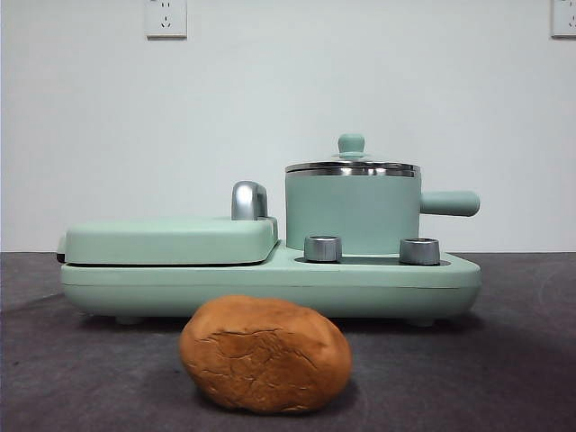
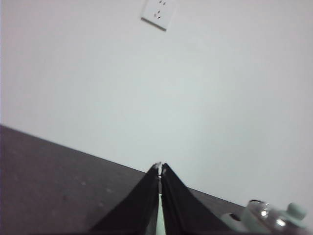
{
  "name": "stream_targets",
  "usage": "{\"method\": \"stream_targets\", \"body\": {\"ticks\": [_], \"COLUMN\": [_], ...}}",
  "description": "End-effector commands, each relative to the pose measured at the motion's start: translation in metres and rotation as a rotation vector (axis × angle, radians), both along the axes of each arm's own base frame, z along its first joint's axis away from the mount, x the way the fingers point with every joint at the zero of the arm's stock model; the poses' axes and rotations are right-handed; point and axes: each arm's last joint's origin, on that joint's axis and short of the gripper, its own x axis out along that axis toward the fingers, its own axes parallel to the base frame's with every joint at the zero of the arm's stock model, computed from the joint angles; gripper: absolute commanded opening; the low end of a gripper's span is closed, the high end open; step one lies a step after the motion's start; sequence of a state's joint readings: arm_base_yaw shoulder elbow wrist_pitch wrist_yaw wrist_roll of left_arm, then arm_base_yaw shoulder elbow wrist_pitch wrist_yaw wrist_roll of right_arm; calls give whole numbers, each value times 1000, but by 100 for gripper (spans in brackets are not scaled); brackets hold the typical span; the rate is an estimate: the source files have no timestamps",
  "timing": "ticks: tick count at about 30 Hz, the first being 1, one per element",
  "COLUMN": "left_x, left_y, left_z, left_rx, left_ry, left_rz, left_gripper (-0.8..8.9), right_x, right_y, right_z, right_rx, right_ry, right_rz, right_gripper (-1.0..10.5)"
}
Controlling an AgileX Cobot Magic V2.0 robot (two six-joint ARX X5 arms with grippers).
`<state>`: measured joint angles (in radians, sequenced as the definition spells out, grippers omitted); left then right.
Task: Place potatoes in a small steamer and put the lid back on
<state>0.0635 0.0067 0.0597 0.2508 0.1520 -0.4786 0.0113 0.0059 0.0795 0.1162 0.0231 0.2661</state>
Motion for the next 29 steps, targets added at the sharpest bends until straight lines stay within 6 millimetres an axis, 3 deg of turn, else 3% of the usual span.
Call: {"method": "stream_targets", "body": {"ticks": [1, 9, 16, 20, 26, 29], "left_x": [-7, -14, 5, 24, 53, 62], "left_y": [0, -3, -7, -10, -15, -18], "left_z": [24, 96, 141, 149, 143, 139], "left_rx": [-63, 137, 430, 534, 652, 667], "left_ry": [13, 148, 177, 225, 304, 322], "left_rz": [-12, -29, -195, -350, -485, -514], "left_gripper": [9, 9, 8, 7, 15, 208], "right_x": [-7, -12, 4, 19, 39, 45], "right_y": [0, 5, 9, 11, 13, 14], "right_z": [24, 76, 107, 113, 110, 106], "right_rx": [68, -93, -306, -447, -606, -603], "right_ry": [11, 128, 219, 261, 322, 351], "right_rz": [22, 158, 289, 384, 437, 451], "right_gripper": [16, 16, 16, 17, 18, 87]}}
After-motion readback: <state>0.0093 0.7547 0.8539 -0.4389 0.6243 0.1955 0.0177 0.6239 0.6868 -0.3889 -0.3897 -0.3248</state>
